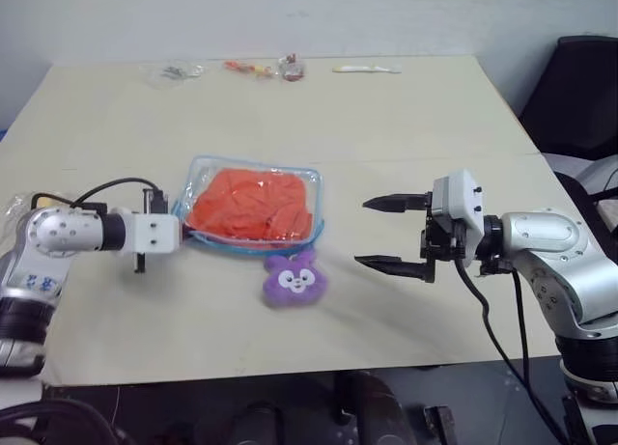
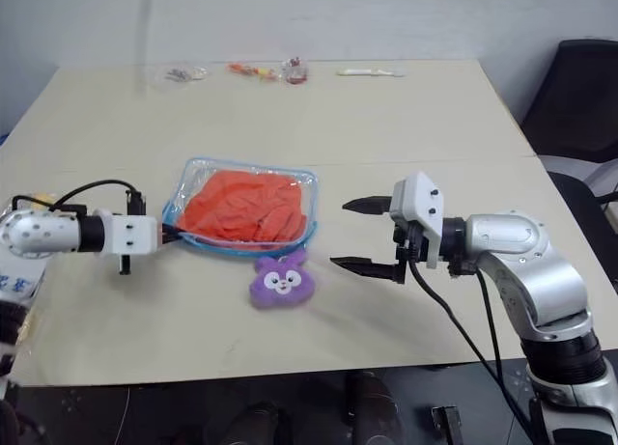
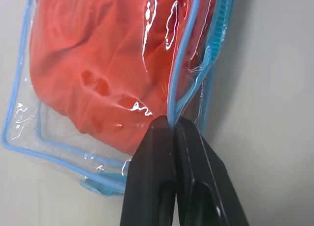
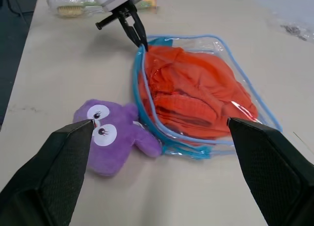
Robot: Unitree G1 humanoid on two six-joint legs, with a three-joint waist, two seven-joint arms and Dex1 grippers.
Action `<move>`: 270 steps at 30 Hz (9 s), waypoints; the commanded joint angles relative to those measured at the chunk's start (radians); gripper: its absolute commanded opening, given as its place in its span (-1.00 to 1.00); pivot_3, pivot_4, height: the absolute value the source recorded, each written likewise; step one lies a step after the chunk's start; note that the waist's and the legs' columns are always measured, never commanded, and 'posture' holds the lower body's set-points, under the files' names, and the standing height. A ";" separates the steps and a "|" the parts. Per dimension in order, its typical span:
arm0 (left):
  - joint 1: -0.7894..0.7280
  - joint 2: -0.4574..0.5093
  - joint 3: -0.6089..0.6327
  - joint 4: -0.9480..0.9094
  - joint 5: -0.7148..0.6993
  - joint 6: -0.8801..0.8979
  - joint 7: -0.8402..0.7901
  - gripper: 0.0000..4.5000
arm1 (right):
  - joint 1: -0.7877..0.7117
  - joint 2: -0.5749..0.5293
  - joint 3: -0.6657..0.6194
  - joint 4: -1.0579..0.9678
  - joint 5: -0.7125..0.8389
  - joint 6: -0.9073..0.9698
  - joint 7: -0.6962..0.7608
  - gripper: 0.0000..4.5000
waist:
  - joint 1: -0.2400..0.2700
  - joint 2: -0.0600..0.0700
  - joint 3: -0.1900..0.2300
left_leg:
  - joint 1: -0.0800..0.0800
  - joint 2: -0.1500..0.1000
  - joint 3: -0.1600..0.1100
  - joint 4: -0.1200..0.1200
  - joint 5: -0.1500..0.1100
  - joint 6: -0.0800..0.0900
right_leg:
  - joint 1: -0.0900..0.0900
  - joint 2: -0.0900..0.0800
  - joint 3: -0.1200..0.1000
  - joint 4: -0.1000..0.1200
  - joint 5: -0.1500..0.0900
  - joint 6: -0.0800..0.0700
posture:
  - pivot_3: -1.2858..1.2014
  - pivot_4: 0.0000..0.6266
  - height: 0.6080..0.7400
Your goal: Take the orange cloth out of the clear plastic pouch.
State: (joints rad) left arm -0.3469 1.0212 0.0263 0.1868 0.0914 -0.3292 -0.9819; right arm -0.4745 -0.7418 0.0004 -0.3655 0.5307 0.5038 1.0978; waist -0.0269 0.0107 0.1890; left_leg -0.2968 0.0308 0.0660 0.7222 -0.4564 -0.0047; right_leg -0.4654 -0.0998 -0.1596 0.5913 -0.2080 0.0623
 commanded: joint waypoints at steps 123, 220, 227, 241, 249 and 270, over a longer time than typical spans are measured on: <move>0.204 -0.193 -0.124 -0.811 -0.409 0.985 0.165 -1.00 | -0.144 0.316 0.329 0.634 -0.591 -0.870 -0.106 -0.97 | 0.021 0.002 0.000 | 0.000 0.000 0.000 0.001 0.000 -0.001 | 0.003 0.001 0.002 0.000 0.000 -0.001 | 0.03 -0.52 1.00; 0.099 -0.161 -0.068 -0.599 -0.042 0.521 0.130 -0.59 | 0.285 -0.053 0.000 -0.105 0.003 -0.180 -0.016 -0.05 | 0.033 0.003 0.001 | -0.001 0.000 0.002 0.000 -0.001 0.000 | 0.003 0.001 0.002 -0.001 0.000 -0.001 | 0.03 -0.52 1.00; 0.128 -0.144 -0.017 -0.682 -0.125 0.651 0.093 -1.00 | 0.290 -0.054 0.009 -0.083 -0.026 -0.209 0.002 -0.99 | 0.032 0.003 0.001 | -0.001 0.000 0.002 0.000 -0.001 0.000 | 0.003 0.001 0.002 0.000 0.000 -0.001 | 0.03 -0.52 1.00; 0.151 -0.143 -0.044 -0.734 -0.166 0.711 0.073 -0.29 | 0.298 -0.046 0.010 -0.066 -0.065 -0.243 0.009 -1.00 | 0.033 0.003 0.001 | 0.000 0.000 0.002 0.000 -0.001 0.000 | 0.003 0.001 0.002 0.000 0.000 -0.001 | 0.03 -0.52 1.00; 0.147 -0.119 -0.048 -0.696 -0.121 0.651 0.074 0.25 | 0.302 -0.048 0.006 -0.062 -0.068 -0.251 0.007 -1.00 | 0.032 0.003 0.001 | 0.000 0.000 0.002 0.000 -0.001 -0.001 | 0.003 0.001 0.002 0.000 0.000 -0.001 | 0.03 -0.52 1.00; 0.032 -0.201 -0.008 -0.710 -0.252 0.789 0.107 -0.98 | 0.318 -0.040 0.006 -0.070 -0.084 -0.267 -0.005 -1.00 | 0.047 0.003 0.001 | -0.001 0.000 0.002 0.001 -0.001 0.000 | 0.003 0.001 0.002 0.000 0.000 -0.001 | 0.03 -0.52 1.00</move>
State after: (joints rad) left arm -0.2927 0.8270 -0.0129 -0.4765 -0.1265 0.4285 -0.8905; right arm -0.1528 -0.7840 0.0320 -0.4191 0.4407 0.2590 1.0979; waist 0.0206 0.0139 0.1896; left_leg -0.2973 0.0309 0.0682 0.7231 -0.4578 -0.0052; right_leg -0.4620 -0.0985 -0.1573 0.5913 -0.2076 0.0612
